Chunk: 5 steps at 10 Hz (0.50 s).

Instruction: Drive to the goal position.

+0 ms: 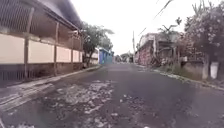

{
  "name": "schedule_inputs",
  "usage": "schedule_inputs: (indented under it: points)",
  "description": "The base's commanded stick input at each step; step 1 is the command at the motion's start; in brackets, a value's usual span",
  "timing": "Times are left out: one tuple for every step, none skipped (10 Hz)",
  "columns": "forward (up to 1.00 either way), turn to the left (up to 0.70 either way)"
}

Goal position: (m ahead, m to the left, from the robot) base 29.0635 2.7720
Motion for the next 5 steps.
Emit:
schedule_inputs:
  points:
    - [0.85,0.00]
    - [0.85,0.00]
    - [0.85,0.00]
    - [0.85,0.00]
    - [0.85,0.00]
